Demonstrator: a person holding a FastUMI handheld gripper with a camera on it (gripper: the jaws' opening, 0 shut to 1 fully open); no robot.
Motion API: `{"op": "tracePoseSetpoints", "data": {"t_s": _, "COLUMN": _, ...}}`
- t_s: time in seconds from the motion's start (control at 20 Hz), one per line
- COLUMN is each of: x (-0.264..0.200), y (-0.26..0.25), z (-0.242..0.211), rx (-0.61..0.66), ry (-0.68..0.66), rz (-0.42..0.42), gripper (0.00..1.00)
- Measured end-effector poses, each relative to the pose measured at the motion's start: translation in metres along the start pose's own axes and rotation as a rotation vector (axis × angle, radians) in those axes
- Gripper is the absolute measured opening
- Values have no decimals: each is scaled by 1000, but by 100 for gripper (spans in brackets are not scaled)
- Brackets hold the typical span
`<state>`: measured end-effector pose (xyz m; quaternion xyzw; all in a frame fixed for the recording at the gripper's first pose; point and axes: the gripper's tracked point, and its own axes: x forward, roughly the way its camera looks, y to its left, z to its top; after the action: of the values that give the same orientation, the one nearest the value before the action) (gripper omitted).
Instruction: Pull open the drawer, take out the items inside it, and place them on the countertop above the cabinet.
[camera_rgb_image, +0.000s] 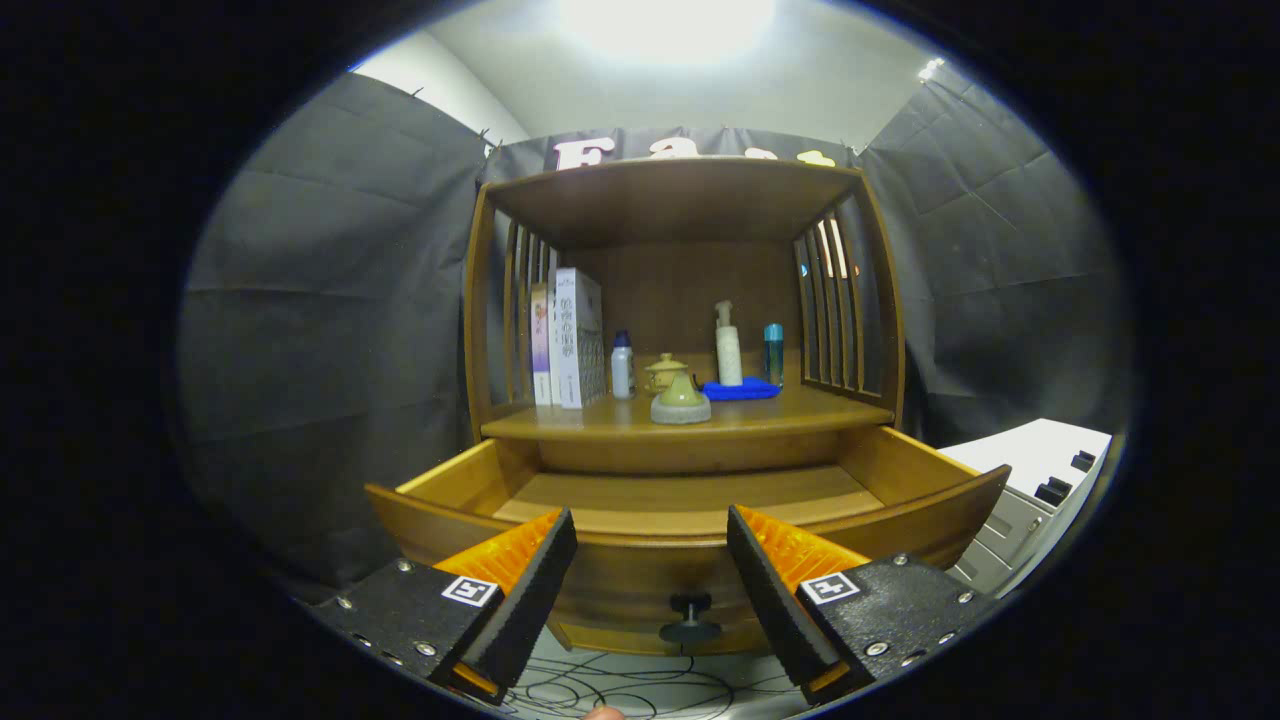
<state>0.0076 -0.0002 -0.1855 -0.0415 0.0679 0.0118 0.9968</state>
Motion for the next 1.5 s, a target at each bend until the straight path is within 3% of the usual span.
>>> {"op": "tracePoseSetpoints", "data": {"t_s": 0.2, "x": 5, "y": -13, "z": -19, "rx": -52, "ry": 39, "rz": -53, "gripper": 95}}
{"op": "tracePoseSetpoints", "data": {"t_s": 0.45, "x": 13, "y": -27, "z": -34, "rx": -17, "ry": 84, "rz": -110, "gripper": 95}}
{"op": "tracePoseSetpoints", "data": {"t_s": 1.0, "x": 23, "y": -31, "z": -46, "rx": -55, "ry": 80, "rz": -99, "gripper": 95}}
{"op": "tracePoseSetpoints", "data": {"t_s": 1.5, "x": 88, "y": -35, "z": -39, "rx": -14, "ry": 96, "rz": -89, "gripper": 95}}
